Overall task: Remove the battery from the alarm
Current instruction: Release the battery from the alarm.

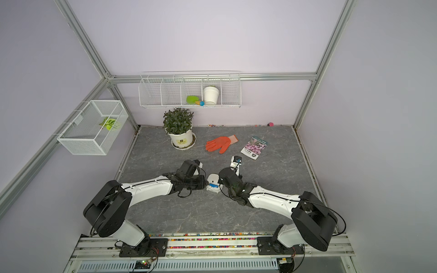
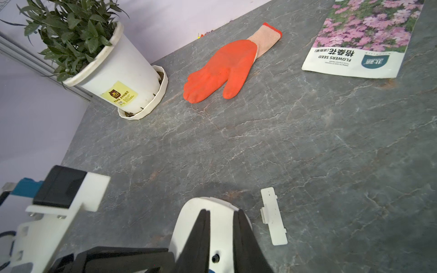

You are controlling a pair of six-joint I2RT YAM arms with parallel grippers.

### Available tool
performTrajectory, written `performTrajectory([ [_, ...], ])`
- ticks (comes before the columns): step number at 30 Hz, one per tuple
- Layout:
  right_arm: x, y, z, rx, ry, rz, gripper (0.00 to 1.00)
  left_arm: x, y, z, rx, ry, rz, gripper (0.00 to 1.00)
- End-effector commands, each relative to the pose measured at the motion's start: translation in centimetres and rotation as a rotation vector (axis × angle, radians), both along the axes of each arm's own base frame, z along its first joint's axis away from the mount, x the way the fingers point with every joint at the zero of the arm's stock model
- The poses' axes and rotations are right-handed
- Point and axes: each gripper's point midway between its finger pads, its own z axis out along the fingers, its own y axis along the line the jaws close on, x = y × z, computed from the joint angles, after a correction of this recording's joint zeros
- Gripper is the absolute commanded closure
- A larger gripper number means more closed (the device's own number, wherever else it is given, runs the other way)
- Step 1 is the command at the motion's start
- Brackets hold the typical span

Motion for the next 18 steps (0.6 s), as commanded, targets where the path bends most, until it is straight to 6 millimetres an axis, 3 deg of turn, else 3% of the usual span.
performTrajectory([
  [1, -0.2, -0.7, -0.3, -0.059, 0.007, -0.018, 1.00, -1.3, 0.5, -0.7, 0.003, 0.048, -0.013, 0.79],
  [8, -0.9, -1.2, 0.5, -0.030, 0.009, -0.026, 1.00, -0.8, 0.8, -0.1, 0.029, 0.022, -0.003, 0.71],
  [13, -0.8, -0.4, 0.3, 0.004, 0.019, -0.014, 1.00, -0.8, 0.3, 0.9, 0.001, 0.007, -0.025, 0.67],
  [18, -0.6, 0.4, 1.2, 0.044, -0.010, 0.008, 1.00, -0.2, 0.7, 1.6, 0.002, -0.030, 0.001, 0.50],
])
